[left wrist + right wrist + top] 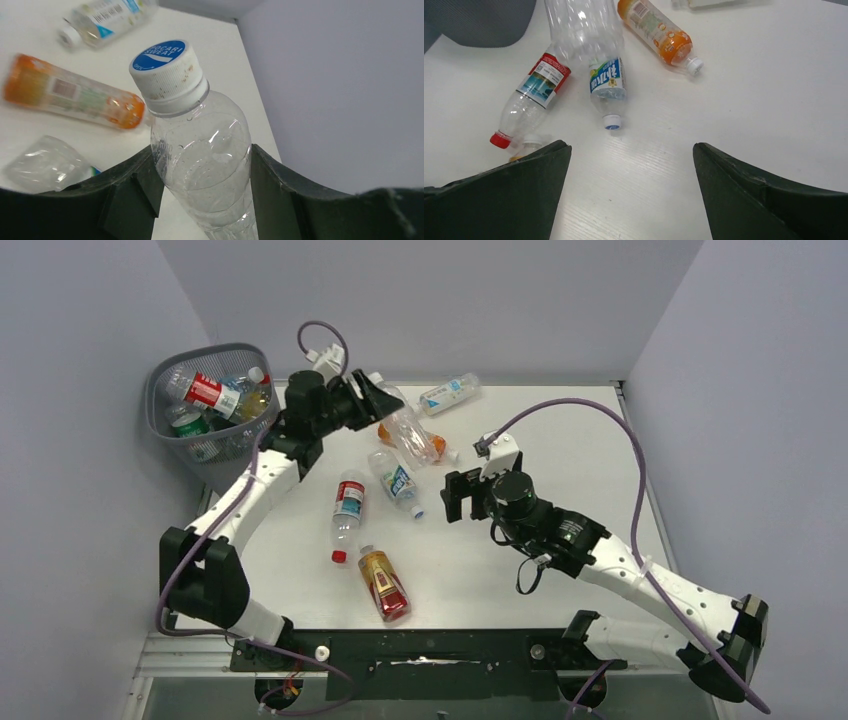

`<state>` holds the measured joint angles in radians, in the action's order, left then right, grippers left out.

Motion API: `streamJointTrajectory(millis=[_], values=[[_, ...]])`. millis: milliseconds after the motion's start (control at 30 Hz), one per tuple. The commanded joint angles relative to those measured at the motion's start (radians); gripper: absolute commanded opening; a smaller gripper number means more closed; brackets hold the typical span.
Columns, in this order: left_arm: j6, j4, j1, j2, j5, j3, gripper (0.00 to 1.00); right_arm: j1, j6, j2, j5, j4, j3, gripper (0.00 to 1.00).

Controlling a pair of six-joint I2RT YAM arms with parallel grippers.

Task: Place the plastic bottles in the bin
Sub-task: Pick up the plastic bottle at the center of the board, then place the plastic bottle in the trash bin.

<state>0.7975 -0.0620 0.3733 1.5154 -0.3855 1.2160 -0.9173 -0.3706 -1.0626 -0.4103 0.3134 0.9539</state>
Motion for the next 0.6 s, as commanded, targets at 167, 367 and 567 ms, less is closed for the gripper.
streamJointTrajectory(millis=[167,367,567], values=[[-0.255,0.238,-0.272,-0.064,0.084,0.361,0.40,-0.003,-0.043,0.060,-0.025,-0.016,-0.027,0.99],[-0.273,0.284,-0.449,-0.079,0.086,0.462,0.40,-0.003,-0.051,0.044,-0.009,-0.025,-0.040,1.00],[-0.299,0.300,-0.604,-0.116,0.114,0.479,0.40,-0.004,-0.053,0.037,0.003,-0.034,-0.050,1.00]])
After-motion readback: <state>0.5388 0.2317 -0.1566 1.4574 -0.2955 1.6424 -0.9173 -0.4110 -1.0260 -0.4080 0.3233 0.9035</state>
